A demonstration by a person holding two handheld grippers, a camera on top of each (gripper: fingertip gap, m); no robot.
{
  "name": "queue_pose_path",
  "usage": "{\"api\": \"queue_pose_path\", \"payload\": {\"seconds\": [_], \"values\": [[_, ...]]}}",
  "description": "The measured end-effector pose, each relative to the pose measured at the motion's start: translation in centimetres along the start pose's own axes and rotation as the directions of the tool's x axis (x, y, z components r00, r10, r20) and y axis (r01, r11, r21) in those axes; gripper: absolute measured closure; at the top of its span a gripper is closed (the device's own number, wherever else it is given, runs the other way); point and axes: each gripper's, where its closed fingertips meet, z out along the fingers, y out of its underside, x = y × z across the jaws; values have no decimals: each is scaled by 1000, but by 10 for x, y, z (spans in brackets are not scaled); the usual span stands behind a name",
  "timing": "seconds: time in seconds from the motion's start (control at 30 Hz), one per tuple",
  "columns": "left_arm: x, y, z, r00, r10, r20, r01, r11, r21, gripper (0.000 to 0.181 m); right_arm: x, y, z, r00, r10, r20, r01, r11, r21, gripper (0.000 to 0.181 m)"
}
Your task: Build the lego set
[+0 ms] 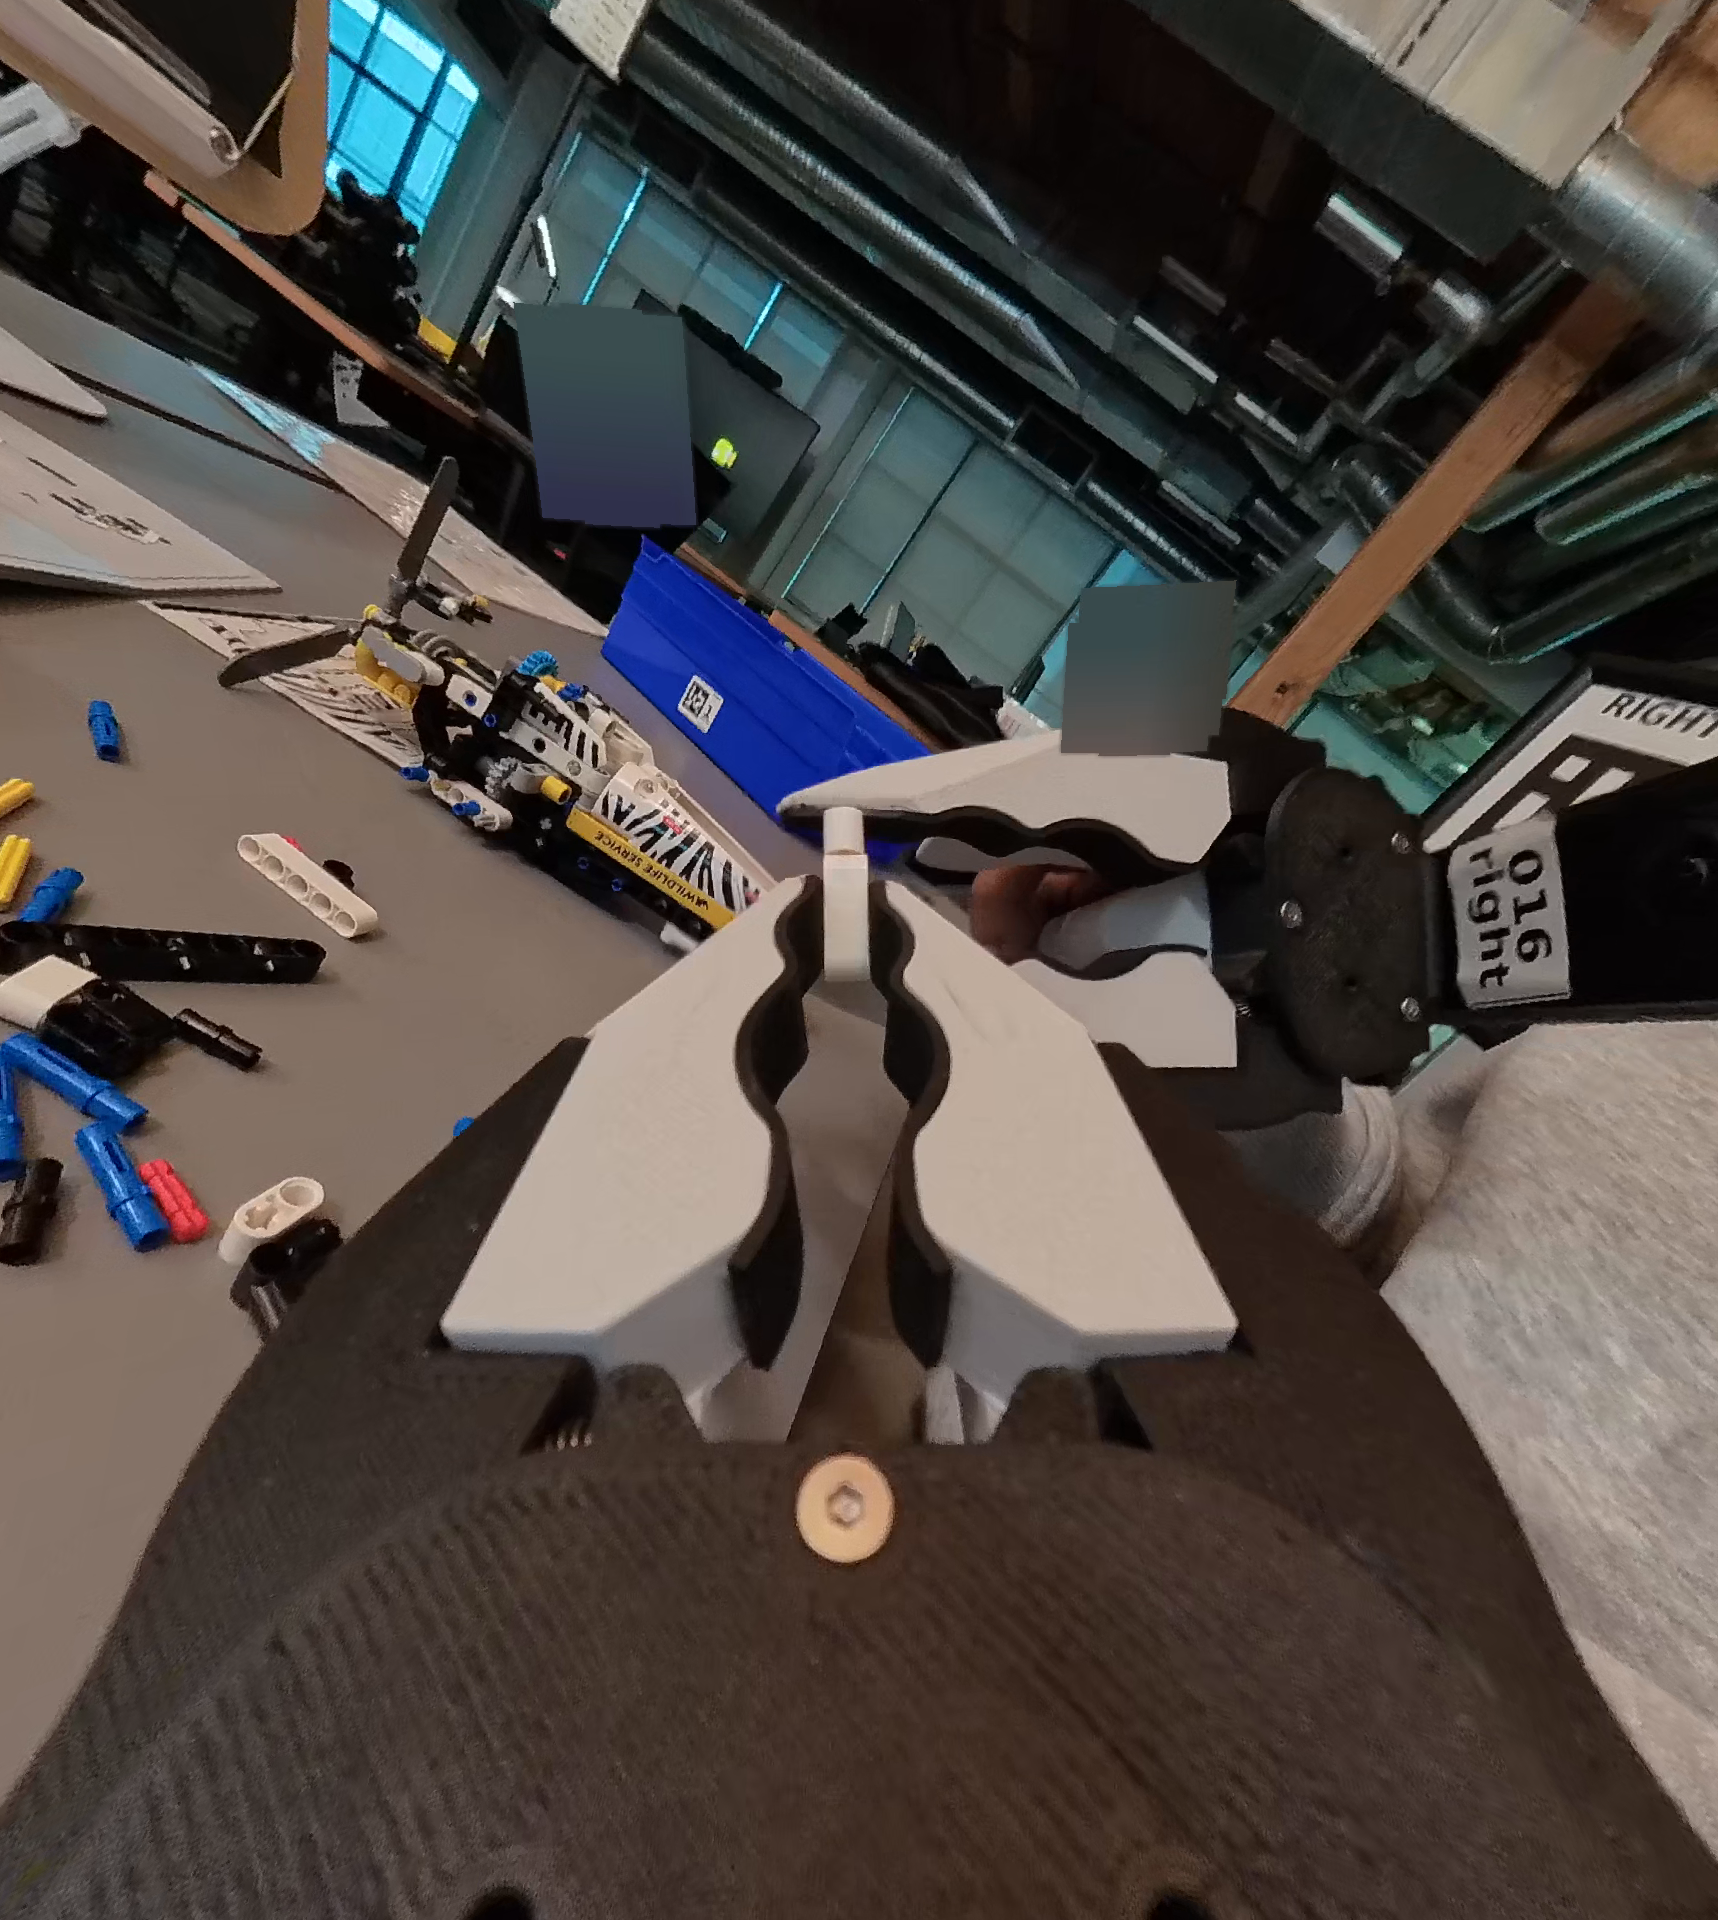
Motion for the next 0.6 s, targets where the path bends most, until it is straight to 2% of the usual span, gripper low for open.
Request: {"api": "queue_pose_path", "payload": {"seconds": [0.1,0.17,0.2,0.3,0.6], "values": [[3,-6,-2,998,-50,-47,52,998,45,176,3,-5,-1,999,29,-26,-28,999,44,155],[2,-13,-6,994,-85,-64,90,992,84,176,1,-7,-2,993,114,22,-115,992,58,135],[2,-15,-8,992,-98,-75,105,990,99,176,4,-9,-4,987,157,36,-159,985,71,132],[2,-20,-12,985,-132,-107,145,982,124,176,12,-16,-11,972,230,47,-235,962,138,133],[5,-28,-18,967,-177,-183,206,967,151,176,8,-15,-8,993,121,-5,-119,983,143,142]]}}
